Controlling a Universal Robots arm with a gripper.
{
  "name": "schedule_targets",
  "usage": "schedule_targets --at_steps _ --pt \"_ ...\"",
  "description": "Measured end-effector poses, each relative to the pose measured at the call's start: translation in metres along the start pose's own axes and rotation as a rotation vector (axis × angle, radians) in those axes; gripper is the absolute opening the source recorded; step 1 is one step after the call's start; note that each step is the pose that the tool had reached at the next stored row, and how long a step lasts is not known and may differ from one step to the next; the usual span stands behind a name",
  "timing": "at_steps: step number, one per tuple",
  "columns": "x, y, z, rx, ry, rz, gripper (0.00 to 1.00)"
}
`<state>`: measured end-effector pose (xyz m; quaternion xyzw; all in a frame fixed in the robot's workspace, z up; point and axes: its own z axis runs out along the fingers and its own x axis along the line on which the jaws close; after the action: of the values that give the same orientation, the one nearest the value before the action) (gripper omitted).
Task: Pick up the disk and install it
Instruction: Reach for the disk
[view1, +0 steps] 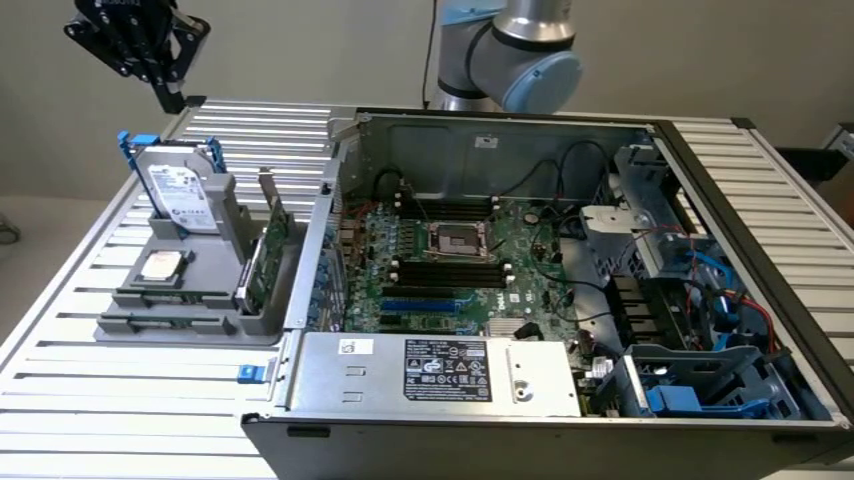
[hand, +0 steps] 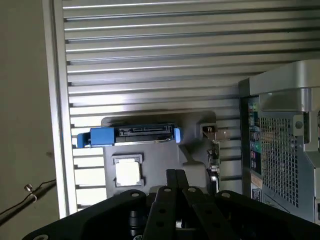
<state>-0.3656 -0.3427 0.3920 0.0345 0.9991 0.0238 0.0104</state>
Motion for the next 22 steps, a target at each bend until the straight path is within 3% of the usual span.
schedule_targets --at_steps 10,22 --pt "0.038 0.0122 0.0008 0.0001 0.0002 -0.001 0.11" --pt "0.047 0.0242 0.0042 -0.0008 0.0016 -0.031 0.11"
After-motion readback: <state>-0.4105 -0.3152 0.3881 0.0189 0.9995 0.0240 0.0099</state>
